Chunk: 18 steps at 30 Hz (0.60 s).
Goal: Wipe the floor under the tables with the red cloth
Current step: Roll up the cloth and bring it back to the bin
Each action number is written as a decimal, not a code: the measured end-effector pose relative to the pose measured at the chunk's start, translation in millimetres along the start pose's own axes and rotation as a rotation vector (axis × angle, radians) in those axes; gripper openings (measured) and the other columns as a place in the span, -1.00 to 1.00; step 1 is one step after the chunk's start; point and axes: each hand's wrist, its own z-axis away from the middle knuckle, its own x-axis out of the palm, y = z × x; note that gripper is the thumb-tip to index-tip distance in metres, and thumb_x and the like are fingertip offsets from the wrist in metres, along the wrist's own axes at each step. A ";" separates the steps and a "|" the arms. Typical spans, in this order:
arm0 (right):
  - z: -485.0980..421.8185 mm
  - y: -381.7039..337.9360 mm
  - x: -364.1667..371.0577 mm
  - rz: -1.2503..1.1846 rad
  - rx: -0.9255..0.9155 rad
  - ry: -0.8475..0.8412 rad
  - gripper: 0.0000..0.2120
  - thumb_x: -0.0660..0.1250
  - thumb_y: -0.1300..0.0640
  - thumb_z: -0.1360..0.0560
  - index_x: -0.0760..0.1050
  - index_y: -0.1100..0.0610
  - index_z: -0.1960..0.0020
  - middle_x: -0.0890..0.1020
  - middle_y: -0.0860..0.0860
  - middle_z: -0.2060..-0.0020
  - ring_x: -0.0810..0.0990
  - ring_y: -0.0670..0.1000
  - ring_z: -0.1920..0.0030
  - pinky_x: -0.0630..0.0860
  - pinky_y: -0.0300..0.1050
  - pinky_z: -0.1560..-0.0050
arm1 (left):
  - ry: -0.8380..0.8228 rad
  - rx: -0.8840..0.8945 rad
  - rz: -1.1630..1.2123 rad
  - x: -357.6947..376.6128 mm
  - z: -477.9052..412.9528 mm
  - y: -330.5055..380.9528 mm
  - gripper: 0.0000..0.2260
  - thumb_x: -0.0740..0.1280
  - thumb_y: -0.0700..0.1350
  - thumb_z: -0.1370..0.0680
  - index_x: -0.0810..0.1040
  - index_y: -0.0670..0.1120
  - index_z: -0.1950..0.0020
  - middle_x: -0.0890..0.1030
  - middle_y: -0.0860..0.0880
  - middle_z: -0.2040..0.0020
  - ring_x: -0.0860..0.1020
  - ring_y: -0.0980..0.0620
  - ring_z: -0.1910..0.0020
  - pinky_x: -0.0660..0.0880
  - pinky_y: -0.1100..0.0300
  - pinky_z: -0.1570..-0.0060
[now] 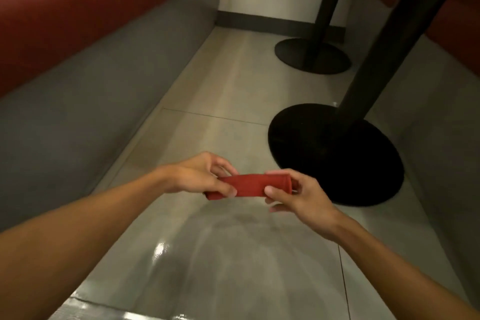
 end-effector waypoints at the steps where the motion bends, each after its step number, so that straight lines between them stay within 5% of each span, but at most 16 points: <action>1: -7.8 -16.4 2.2 -0.067 0.009 0.031 -0.71 0.44 0.20 -0.47 0.55 0.12 -0.18 0.66 0.20 0.00 0.70 0.12 0.06 0.66 -0.02 0.07 | 0.047 0.005 0.080 -13.0 2.0 9.4 -0.67 0.56 -0.16 -0.38 0.62 -0.03 -0.11 0.68 -0.02 0.13 0.59 0.09 0.25 0.48 0.18 0.21; 8: -43.8 -133.9 23.0 -0.516 0.041 0.168 -0.79 0.35 0.22 -0.53 0.52 0.24 -0.15 0.63 0.30 -0.05 0.67 0.25 0.00 0.63 0.04 -0.02 | 0.315 0.099 0.725 -73.0 30.3 76.7 -0.58 0.62 -0.17 -0.25 0.66 -0.09 -0.08 0.57 -0.10 0.18 0.45 0.06 0.34 0.36 0.16 0.38; 14: -47.3 -252.3 47.7 -0.593 -0.002 0.182 -0.46 0.56 0.15 -0.24 0.53 0.22 -0.18 0.64 0.25 -0.03 0.67 0.28 0.01 0.63 0.03 0.03 | 0.634 0.090 0.991 -139.0 81.0 156.3 -0.85 0.46 -0.23 -0.48 0.62 -0.17 -0.03 0.63 -0.09 0.13 0.61 0.07 0.25 0.53 0.20 0.32; 18: -32.0 -327.9 75.1 -0.585 -0.004 0.134 -0.65 0.36 0.29 -0.45 0.48 0.24 -0.22 0.60 0.28 -0.10 0.66 0.31 -0.02 0.64 0.04 0.00 | 0.792 0.098 0.865 -186.6 128.2 197.9 -0.87 0.39 -0.31 -0.51 0.61 -0.14 -0.02 0.62 -0.07 0.12 0.61 0.15 0.29 0.54 0.26 0.29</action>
